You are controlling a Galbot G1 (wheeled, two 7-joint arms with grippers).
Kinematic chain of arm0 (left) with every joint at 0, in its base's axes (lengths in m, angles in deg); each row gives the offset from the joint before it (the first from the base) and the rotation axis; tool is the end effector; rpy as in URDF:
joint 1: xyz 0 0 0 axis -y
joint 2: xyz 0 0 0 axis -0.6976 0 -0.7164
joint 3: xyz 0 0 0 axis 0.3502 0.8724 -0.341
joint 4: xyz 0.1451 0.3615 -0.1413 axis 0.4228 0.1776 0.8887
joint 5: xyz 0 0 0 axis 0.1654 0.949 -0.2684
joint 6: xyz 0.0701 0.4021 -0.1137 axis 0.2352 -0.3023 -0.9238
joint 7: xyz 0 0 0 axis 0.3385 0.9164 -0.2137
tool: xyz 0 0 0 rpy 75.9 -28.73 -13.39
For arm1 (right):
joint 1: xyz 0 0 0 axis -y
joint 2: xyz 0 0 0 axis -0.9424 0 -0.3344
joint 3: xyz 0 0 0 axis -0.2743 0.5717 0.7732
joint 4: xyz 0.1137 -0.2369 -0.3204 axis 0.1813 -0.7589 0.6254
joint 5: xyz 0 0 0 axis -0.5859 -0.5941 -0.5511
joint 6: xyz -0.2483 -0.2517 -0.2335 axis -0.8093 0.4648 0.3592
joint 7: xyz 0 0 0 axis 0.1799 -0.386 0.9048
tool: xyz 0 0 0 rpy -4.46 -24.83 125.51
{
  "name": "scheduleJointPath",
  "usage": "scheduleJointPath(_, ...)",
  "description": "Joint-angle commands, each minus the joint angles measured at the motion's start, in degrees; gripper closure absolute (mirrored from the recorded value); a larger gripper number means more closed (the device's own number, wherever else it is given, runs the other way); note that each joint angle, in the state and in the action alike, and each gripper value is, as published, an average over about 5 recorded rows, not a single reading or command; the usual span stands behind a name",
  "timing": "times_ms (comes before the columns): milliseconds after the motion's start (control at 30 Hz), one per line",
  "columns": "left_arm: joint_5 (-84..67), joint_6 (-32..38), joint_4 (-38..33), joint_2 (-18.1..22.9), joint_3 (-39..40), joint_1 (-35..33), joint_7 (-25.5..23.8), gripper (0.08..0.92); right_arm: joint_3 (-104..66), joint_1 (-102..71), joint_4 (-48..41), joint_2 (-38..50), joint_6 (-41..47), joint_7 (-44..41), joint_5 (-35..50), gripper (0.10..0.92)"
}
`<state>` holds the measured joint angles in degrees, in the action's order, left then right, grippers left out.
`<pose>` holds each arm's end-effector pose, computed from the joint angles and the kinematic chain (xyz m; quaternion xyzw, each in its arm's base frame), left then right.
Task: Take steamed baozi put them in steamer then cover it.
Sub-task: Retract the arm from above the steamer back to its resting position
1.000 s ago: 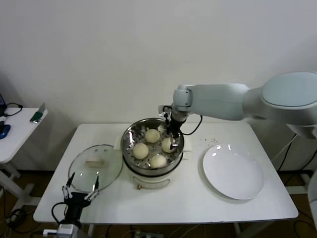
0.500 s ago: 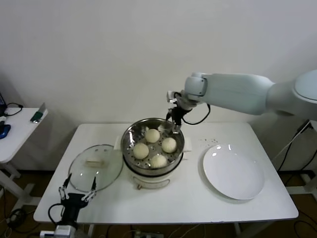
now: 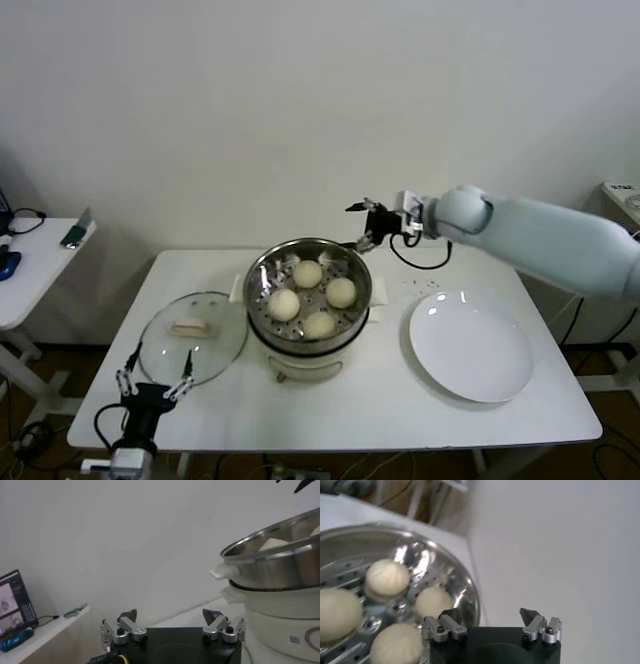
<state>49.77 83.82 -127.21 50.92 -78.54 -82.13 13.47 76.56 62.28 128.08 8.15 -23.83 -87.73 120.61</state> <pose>0.1738 0.1048 -0.4020 0.0389 -0.9757 -0.2097 0.0505 0.6420 -0.0599 -0.1564 0.4674 -0.8051 0.3578 0.0733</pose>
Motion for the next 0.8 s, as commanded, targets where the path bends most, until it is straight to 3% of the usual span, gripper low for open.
scheduleJointPath(33,7.8,-1.0,-2.58,0.46,-0.35,-0.19,-0.63,0.177,-38.42,-33.91,5.59,10.79,-6.99,11.71,-10.13,0.203)
scheduleJointPath(300,20.28,-2.38,-2.89,0.53,-0.52,0.55,0.01,0.177,-69.51,-59.62,11.0,6.97,-5.97,13.71,-13.77,0.203)
scheduleJointPath(800,56.58,-10.05,2.67,-4.6,3.2,4.98,-0.89,0.177,-97.02,-89.94,22.29,-7.21,-2.96,14.12,-20.69,0.203)
